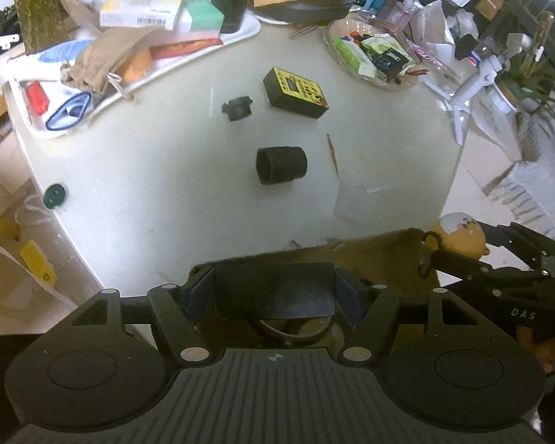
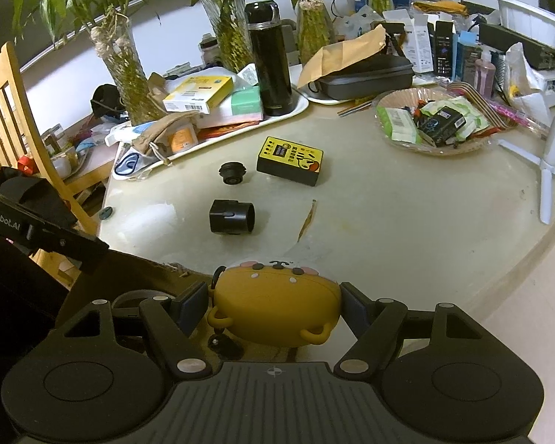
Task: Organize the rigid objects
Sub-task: 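Carry the yellow container and black block over the box and open both tools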
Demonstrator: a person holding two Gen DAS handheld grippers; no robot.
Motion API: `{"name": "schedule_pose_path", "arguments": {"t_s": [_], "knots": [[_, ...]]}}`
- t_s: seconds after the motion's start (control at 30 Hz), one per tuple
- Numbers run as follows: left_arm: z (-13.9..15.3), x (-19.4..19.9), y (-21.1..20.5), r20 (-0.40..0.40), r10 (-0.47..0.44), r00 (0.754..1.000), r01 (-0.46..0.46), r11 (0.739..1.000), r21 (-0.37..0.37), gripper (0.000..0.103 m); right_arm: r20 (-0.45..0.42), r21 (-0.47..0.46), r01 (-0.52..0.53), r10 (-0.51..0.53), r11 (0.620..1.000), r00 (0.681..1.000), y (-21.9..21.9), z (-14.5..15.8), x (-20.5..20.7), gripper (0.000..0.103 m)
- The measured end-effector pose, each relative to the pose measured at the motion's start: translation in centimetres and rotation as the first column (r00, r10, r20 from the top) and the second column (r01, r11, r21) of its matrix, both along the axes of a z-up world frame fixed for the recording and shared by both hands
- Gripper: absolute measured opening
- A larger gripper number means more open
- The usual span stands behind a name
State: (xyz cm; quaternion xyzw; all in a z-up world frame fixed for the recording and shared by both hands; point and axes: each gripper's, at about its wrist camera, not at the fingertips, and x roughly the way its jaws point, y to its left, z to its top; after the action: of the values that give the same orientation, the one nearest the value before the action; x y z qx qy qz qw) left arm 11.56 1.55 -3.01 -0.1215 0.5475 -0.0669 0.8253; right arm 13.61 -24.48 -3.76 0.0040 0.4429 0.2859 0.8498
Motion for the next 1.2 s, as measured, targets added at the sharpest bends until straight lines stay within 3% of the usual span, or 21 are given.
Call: {"name": "schedule_pose_path", "arguments": {"t_s": [0.33,0.67,0.83,1.2], "knots": [[0.3,-1.3,0.8,0.052,0.053,0.997,-0.05,0.996,-0.074,0.07,0.013,0.007,-0.013,0.013,1.0,1.0,0.0,1.1,-1.3,0.078],[1.9,-4.5,1.0,0.168,0.008,0.986,-0.023,0.996,0.091,0.07,-0.007,0.018,-0.025,0.025,1.0,1.0,0.2,1.3,-2.6,0.078],[2.3,-5.8,1.0,0.202,-0.011,0.979,-0.016,0.991,0.135,0.07,-0.029,0.025,-0.038,0.038,0.999,0.999,0.4,1.3,-3.3,0.078],[2.1,-7.4,1.1,0.268,-0.035,0.963,0.005,0.994,0.113,0.07,-0.088,0.035,-0.11,0.113,0.993,0.99,2.2,0.9,-4.3,0.078]]}}
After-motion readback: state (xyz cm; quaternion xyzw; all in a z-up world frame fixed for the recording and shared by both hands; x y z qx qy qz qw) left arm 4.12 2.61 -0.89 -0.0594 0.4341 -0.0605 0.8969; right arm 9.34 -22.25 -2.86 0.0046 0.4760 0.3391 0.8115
